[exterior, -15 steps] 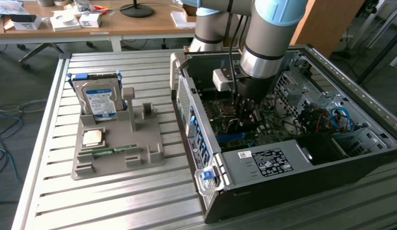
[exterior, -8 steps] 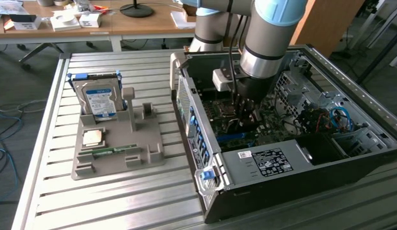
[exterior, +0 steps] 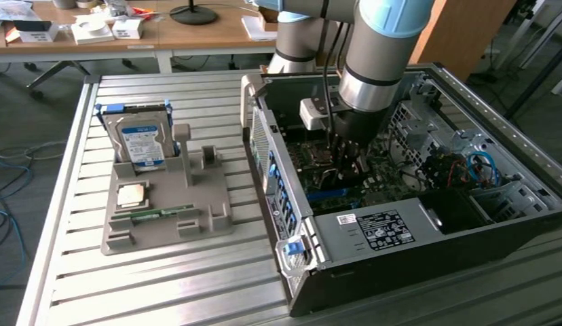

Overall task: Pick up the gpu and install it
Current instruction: 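Insert the gpu into the slot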

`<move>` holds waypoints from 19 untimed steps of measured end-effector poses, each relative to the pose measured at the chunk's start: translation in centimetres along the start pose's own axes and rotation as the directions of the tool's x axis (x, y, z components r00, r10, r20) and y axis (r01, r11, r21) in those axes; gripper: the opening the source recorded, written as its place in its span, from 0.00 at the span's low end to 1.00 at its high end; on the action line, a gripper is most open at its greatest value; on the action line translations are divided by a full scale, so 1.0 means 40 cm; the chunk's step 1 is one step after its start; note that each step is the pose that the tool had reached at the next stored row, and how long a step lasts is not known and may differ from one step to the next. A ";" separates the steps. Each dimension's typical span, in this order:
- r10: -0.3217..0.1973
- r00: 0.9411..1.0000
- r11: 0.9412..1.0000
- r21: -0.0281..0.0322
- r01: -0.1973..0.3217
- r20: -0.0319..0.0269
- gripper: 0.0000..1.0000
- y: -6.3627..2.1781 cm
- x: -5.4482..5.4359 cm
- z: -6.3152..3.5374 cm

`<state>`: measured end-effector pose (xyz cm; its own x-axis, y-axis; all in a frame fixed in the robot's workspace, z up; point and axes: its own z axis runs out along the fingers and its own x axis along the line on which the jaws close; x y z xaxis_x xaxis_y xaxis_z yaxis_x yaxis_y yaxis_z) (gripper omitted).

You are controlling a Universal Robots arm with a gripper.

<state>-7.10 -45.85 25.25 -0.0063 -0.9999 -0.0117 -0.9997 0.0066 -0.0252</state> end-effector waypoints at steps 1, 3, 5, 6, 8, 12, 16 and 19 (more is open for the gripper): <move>0.000 1.000 1.000 0.000 0.000 0.000 0.27 0.000 0.000 0.000; 0.000 1.000 1.000 0.000 0.000 0.000 0.27 0.000 0.000 0.000; 0.001 1.000 1.000 0.000 -0.001 0.000 0.27 0.001 -0.001 0.000; 0.001 1.000 1.000 0.000 -0.001 0.000 0.27 0.001 -0.001 0.000; 0.001 1.000 1.000 0.000 -0.001 0.000 0.27 0.001 -0.001 0.000; 0.001 1.000 1.000 0.000 -0.001 0.000 0.27 0.003 -0.001 0.000; 0.001 1.000 1.000 0.000 -0.001 0.000 0.27 0.004 -0.001 0.000; 0.001 1.000 1.000 0.000 -0.001 0.000 0.27 0.004 -0.001 0.001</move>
<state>-7.25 -45.81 25.21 -0.0072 -0.9999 -0.0117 -0.9997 0.0075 -0.0253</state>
